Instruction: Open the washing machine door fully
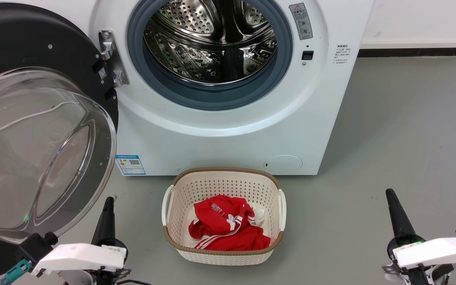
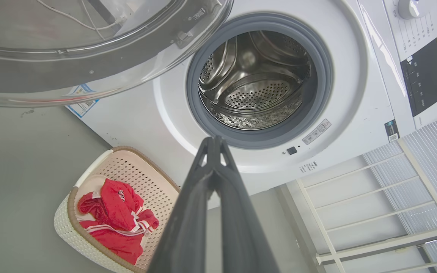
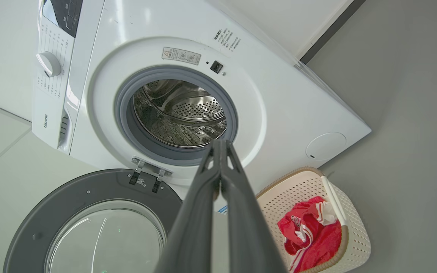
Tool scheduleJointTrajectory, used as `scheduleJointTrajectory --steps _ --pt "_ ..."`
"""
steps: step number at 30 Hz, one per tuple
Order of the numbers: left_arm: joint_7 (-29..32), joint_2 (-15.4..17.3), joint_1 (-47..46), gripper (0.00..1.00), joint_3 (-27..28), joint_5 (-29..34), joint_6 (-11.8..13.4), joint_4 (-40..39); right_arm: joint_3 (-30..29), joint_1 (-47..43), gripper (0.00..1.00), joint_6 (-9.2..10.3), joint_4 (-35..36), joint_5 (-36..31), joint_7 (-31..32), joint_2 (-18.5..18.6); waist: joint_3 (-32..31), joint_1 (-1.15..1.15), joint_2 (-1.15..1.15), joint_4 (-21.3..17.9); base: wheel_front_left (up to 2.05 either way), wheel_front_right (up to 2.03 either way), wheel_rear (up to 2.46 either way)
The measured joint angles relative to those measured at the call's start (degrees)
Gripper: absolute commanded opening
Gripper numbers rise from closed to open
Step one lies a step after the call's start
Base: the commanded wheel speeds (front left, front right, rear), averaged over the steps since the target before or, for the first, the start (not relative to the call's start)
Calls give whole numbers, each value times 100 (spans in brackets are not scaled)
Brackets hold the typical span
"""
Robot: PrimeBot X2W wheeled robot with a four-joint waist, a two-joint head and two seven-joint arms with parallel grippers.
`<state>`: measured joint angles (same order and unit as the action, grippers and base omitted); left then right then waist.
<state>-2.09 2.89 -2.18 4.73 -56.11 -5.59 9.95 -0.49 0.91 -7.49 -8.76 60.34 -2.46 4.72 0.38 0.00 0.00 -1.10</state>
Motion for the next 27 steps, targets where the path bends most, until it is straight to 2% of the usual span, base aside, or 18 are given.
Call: scheduleJointTrajectory --steps 27 --pt "397 0 -167 0 87 -1661 -83 190 -148 208 0 0 -233 1580 307 8 -8 0 0 43 0 0 0"
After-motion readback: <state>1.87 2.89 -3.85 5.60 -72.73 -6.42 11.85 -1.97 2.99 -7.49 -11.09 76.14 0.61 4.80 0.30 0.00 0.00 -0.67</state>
